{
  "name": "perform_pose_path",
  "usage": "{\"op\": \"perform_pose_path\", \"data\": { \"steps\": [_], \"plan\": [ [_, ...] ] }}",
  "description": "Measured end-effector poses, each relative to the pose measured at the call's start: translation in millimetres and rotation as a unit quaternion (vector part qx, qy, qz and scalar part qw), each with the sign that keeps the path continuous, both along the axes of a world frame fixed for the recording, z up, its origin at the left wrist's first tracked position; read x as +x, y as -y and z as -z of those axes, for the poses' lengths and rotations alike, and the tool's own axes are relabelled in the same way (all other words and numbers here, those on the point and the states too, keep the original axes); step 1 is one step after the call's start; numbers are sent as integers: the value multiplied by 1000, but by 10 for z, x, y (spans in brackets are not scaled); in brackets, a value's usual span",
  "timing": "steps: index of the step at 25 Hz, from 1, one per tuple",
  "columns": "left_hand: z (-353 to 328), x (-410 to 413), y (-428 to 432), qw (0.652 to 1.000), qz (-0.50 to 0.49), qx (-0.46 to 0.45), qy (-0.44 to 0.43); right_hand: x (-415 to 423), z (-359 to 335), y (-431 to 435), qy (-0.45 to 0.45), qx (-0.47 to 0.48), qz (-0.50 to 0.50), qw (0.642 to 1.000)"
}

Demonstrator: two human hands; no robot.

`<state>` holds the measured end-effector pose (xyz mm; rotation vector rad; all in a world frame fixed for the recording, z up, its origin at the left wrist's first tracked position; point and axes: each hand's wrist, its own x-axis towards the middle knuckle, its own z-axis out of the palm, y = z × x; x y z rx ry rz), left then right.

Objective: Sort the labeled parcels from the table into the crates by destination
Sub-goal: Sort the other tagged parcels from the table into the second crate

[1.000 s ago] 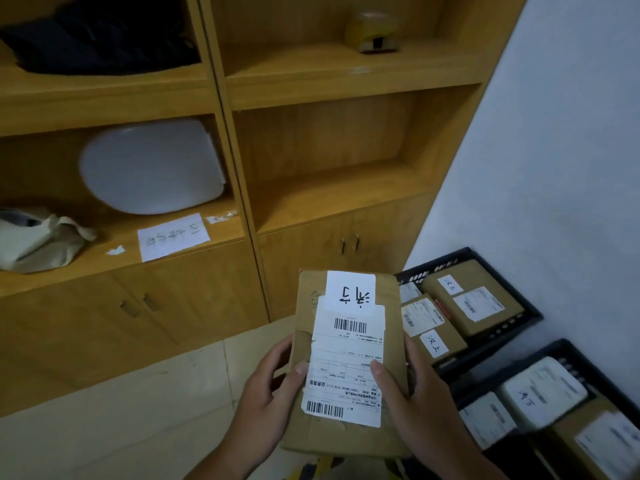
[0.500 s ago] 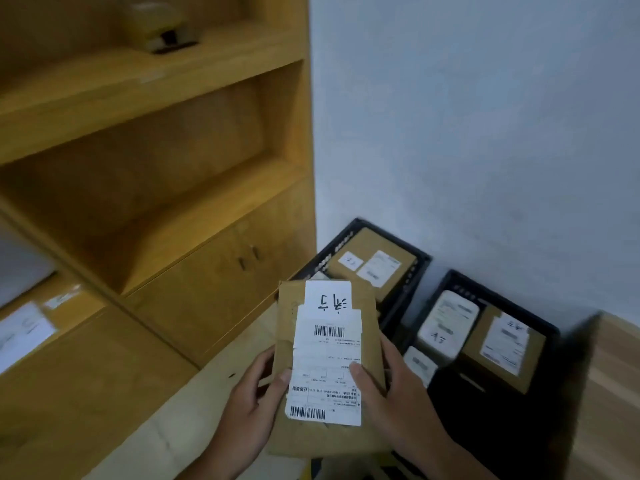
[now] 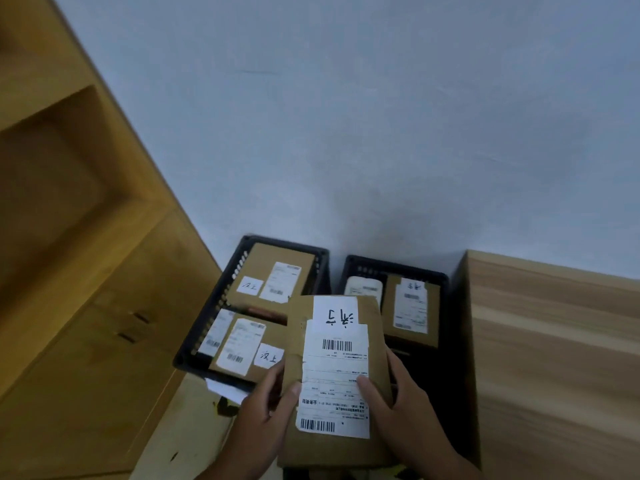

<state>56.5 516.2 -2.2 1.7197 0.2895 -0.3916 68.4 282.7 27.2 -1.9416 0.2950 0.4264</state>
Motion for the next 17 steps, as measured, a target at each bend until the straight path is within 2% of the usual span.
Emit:
{"op": "perform_pose_path", "data": {
  "steps": [4,9,13,17],
  "plan": [
    [151,400,236,998,59,-14,-30,98,107,219,-32,-8,71,997],
    [382,849,481,989,140,10,-40,257,280,367,-69,-50,145,986],
    [783,1049,726,980,195,-11,-35,417,625,516,-98,-75,192,974],
    [1281,1054,1008,975,215,35,-43,472,1110,632,-145,-103,245,953]
  ]
}}
